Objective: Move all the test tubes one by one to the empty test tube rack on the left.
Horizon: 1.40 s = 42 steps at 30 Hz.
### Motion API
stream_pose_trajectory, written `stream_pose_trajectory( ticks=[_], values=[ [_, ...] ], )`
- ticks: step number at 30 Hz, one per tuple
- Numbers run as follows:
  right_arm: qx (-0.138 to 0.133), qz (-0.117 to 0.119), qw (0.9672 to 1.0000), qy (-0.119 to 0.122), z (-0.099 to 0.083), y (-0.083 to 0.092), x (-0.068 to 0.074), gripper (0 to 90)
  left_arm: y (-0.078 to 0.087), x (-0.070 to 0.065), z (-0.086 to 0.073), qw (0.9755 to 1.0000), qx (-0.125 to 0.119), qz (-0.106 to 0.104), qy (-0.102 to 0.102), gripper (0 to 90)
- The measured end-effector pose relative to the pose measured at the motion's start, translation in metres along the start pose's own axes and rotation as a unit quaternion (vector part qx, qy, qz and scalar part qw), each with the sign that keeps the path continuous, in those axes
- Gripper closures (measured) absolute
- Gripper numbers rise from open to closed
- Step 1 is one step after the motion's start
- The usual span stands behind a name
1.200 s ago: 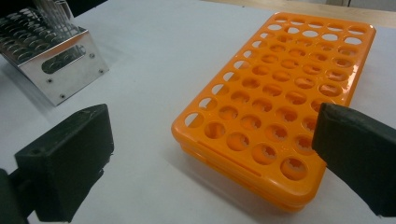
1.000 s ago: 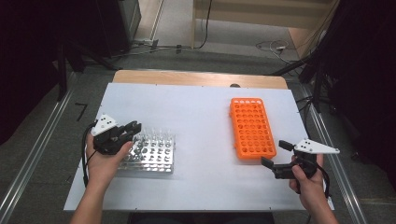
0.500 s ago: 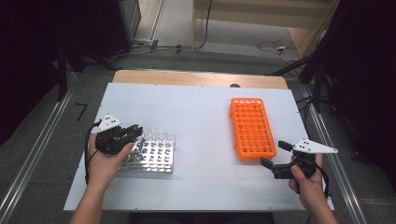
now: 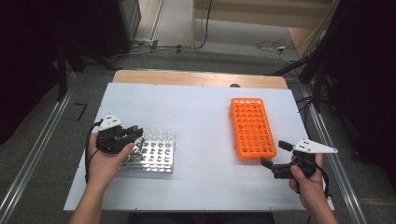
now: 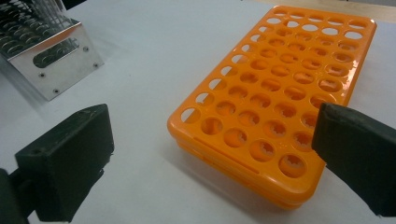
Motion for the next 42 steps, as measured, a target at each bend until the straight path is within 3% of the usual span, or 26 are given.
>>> stream_pose_trajectory(
  ticks=[12,18,27,37,42],
  values=[
    [0.000,-0.001,1.0000,0.001,0.000,0.000,0.000,0.0,0.003,0.004,0.002,0.9999,-0.007,0.011,0.010,56.0],
    [0.001,-0.001,1.0000,0.001,0.000,0.000,-0.001,0.0,0.007,0.006,0.003,0.9998,-0.018,0.006,0.010,48.3],
    [-0.002,0.000,1.0000,0.001,0.001,0.001,-0.001,0.0,0.013,0.004,0.006,0.9995,-0.031,-0.002,0.010,44.1],
    [-0.003,0.000,1.0000,0.000,0.002,-0.001,0.000,0.0,0.023,-0.004,0.010,0.9976,-0.061,-0.030,0.012,21.5],
    [-0.003,0.000,1.0000,0.003,0.004,-0.004,0.002,0.0,0.030,-0.010,0.009,0.9954,-0.080,-0.051,0.016,11.9]
  ],
)
Point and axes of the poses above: each handheld gripper's, and its own axes: y roughly backward along the jaws, z roughly out of its top, x roughly to its left, the point moved 5 cm from there along -y, roughly forward along the jaws
